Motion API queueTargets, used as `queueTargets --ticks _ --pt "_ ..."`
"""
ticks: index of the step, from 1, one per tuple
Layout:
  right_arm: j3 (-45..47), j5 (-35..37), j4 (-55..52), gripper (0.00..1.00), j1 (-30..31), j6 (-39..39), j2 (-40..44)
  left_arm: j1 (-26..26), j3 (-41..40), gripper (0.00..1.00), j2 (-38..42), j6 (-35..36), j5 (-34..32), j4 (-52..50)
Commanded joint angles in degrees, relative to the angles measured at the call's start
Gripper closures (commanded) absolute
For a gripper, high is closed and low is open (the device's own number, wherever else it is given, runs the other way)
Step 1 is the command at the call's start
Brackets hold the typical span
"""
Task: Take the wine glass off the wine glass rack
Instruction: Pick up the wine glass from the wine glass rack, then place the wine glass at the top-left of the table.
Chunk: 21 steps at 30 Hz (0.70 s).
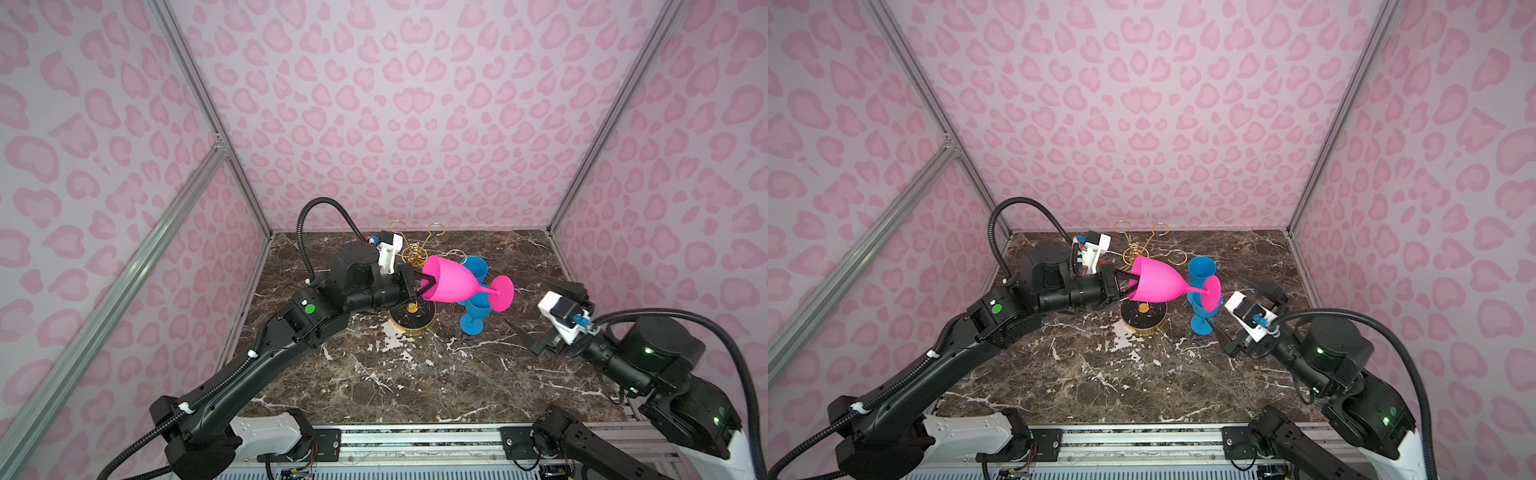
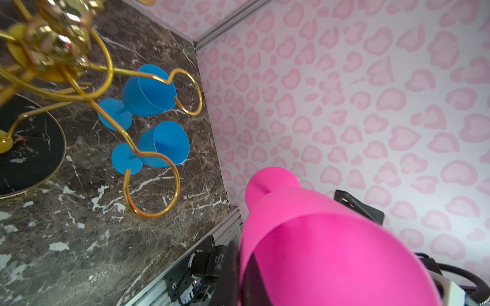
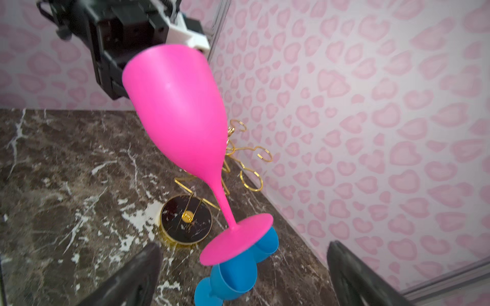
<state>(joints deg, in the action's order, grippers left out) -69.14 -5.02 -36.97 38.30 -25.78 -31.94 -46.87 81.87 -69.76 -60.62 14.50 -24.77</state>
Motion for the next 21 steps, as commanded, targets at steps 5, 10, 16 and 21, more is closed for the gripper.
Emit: queueTargets --ticks 5,10,16,21 --pt "0.31 4.88 8.49 0.01 0.02 8.90 6.63 3.91 6.01 0.97 4.49 9.74 -18.11 2.94" --pt "1.59 6.16 7.72 0.00 0.02 11.11 7.77 5.14 6.83 0.96 10.20 21.72 -39.33 3.14" --pt "3.29 5.79 8.46 0.00 0.00 12.92 6.78 7.32 7.21 0.96 13.46 35.90 -53.79 3.87" --pt "3.42 4.75 9.55 0.01 0.04 13.10 4.68 14.45 5.07 0.96 12.91 40.34 -54.89 2.74"
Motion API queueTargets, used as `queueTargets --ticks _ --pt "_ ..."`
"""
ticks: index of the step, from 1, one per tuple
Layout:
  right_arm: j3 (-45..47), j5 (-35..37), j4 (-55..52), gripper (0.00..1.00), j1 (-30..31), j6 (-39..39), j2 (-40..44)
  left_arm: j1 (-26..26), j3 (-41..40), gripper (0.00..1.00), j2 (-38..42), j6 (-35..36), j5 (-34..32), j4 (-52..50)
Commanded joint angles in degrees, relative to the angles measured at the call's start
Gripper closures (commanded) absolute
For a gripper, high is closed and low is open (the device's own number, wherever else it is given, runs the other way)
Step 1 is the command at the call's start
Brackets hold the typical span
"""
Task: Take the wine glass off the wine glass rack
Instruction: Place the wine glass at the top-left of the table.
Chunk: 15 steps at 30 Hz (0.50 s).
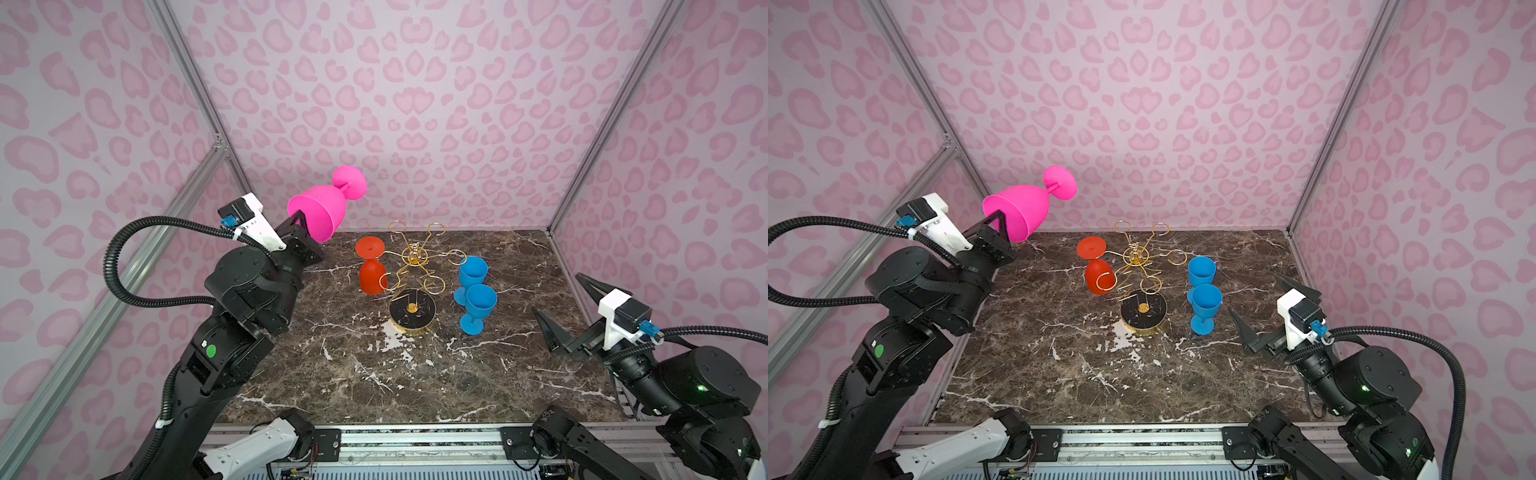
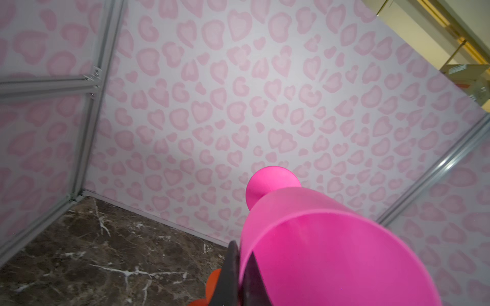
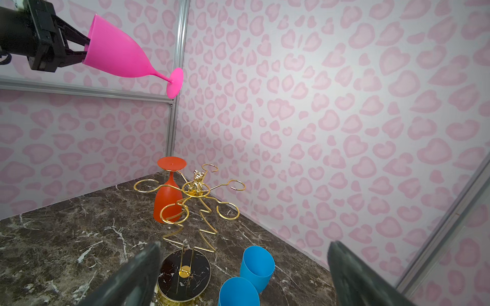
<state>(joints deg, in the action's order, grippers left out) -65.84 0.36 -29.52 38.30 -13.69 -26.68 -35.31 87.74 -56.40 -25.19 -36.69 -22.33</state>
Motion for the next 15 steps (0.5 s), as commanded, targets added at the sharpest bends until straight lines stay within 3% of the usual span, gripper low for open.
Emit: queueTargets --ticks 1,6,10,15 --pt "0.02 -1.01 2.02 0.00 -0.03 1.16 -1.14 5.55 -1.39 0.96 -0.84 4.45 -1.52 -0.29" --pt "-0.85 -2.43 0.57 0.01 0.02 1.23 -3.09 15.72 -1.70 0.96 -5.09 0.92 8.57 -5.24" --pt "-1.04 -2.19 0.25 0.00 0.02 1.39 -3.13 24.76 -1.96 0.96 -10.11 -3.37 20.71 -9.65" --pt "-0.95 -1.63 -0.10 0.01 0.02 1.87 -2.86 30.49 -3.57 0.97 -17.01 -5.42 30.80 -12.94"
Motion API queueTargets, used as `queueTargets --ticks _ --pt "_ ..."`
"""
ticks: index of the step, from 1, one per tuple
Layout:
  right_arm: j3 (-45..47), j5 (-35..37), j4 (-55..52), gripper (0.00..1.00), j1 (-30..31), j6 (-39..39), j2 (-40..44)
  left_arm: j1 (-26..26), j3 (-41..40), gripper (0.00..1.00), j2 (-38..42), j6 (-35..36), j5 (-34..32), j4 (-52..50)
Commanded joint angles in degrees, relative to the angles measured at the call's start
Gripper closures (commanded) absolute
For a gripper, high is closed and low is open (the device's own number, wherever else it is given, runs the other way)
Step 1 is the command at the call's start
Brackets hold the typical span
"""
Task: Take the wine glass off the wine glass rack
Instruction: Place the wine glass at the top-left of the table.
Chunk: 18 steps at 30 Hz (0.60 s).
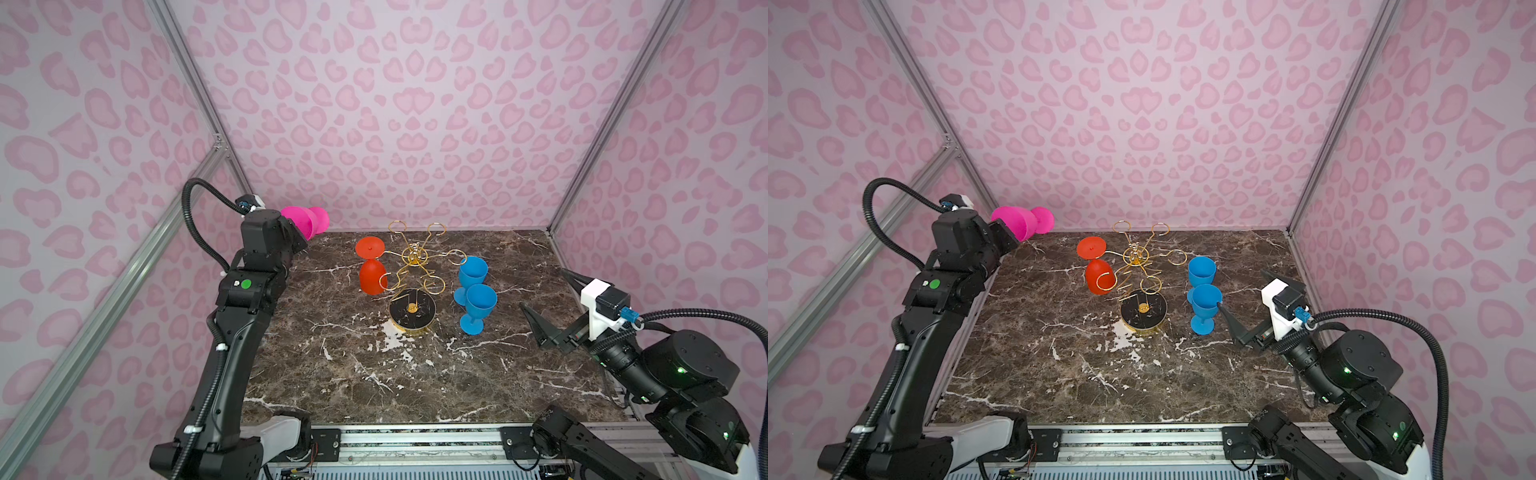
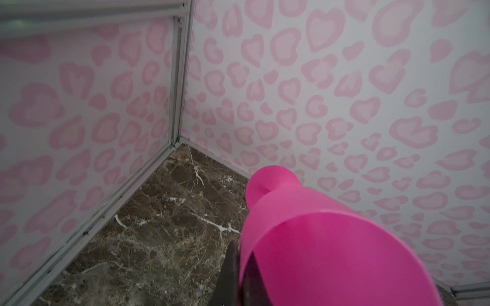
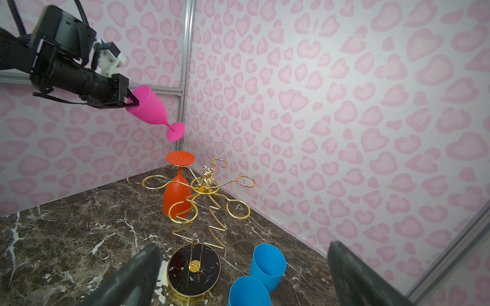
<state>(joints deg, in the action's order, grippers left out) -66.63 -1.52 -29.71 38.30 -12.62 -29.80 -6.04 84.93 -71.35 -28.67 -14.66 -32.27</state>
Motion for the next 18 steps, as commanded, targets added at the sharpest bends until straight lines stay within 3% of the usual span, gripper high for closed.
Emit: queueTargets --ticks 1,6,18 --pt "-0.17 0.21 0.10 0.00 0.04 0.83 0.36 1.47 -1.07 0.97 -3.79 -1.57 9.94 -3.46" --pt "-0.56 0.14 -0.16 0.00 0.01 0.93 -0.37 1.37 2.33 0.97 -13.34 0.75 15.43 -9.49" --pt "0.02 -2.44 -1.30 0.00 0.06 1.17 -1.53 -3.09 11.50 0.97 -28.32 8.10 9.48 -18.05"
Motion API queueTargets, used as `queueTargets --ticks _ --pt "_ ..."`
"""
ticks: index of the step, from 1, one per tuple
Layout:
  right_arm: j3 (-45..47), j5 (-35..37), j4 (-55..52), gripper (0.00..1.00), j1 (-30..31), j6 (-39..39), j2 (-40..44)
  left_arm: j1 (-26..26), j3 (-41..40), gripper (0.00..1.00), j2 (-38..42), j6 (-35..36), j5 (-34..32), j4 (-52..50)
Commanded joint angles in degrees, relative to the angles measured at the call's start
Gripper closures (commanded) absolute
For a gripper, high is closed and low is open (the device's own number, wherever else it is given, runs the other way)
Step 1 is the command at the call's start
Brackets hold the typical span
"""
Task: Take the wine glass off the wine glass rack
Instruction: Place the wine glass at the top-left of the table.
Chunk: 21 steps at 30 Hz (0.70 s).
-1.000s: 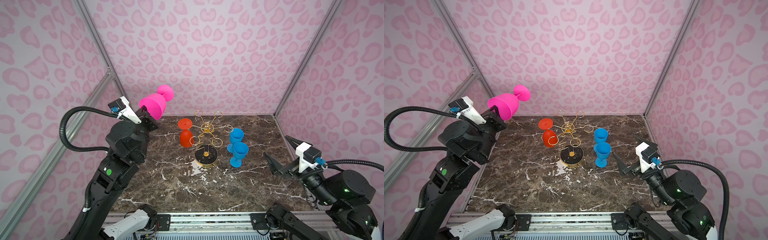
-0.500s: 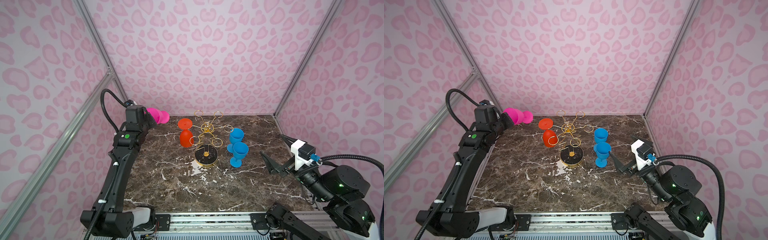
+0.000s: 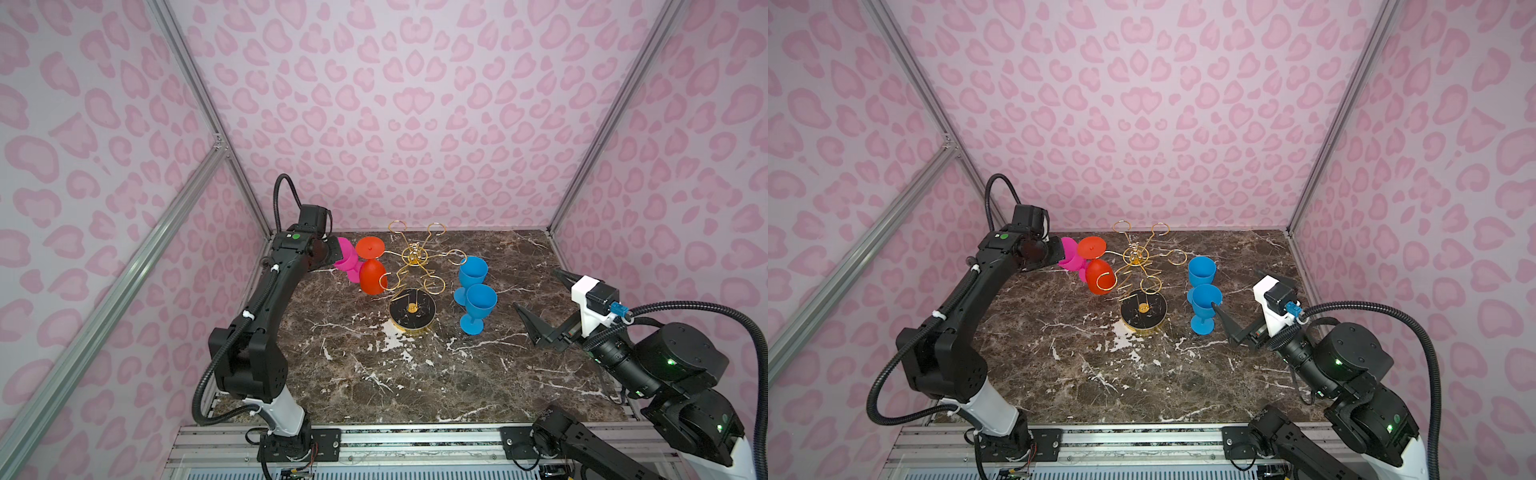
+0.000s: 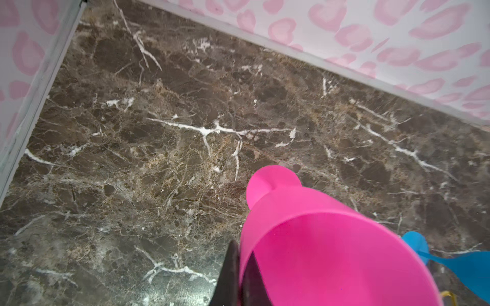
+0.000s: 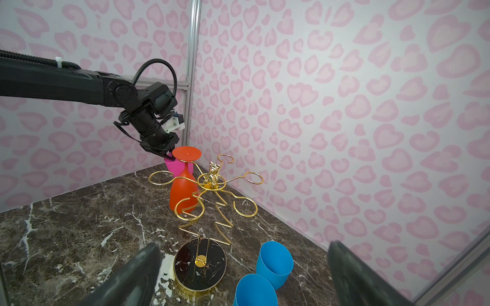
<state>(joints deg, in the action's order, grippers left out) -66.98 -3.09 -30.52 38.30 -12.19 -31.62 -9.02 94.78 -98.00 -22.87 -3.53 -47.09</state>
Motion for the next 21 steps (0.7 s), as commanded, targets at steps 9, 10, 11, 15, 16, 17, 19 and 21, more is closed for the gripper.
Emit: queueTargets --ticks 9,10,11,15,16,17,19,21 --pt "1.15 0.26 -1.38 0.01 0.03 1.89 2.50 -0.65 12.81 0.97 -12.01 5.40 -2.55 -7.63" --pt "1.24 0.41 -1.38 0.01 0.13 2.07 2.67 -0.69 14.76 0.97 -13.51 5.57 -2.37 -8.44" --pt "1.32 0.53 -1.36 0.01 0.02 2.23 2.91 -0.85 16.83 0.97 -14.83 5.83 -2.37 -9.23" --pt "1.20 0.83 -1.67 0.00 0.04 2.52 3.23 -1.48 22.52 0.97 -19.13 7.06 -3.60 -11.76" --pt "1.15 1.05 -1.86 0.00 0.06 2.52 3.23 -1.51 23.42 0.97 -19.93 7.21 -3.94 -11.87" --pt "1.07 1.07 -1.95 0.01 0.02 2.60 3.23 -1.60 24.42 0.97 -20.77 7.38 -4.10 -11.83" --pt "1.07 1.05 -2.16 0.00 -0.02 2.81 3.14 -1.62 26.55 0.97 -22.45 7.70 -4.54 -12.38" --pt "0.98 0.86 -2.30 0.00 0.02 2.87 3.04 -1.63 29.24 0.97 -24.37 8.26 -5.14 -13.71"
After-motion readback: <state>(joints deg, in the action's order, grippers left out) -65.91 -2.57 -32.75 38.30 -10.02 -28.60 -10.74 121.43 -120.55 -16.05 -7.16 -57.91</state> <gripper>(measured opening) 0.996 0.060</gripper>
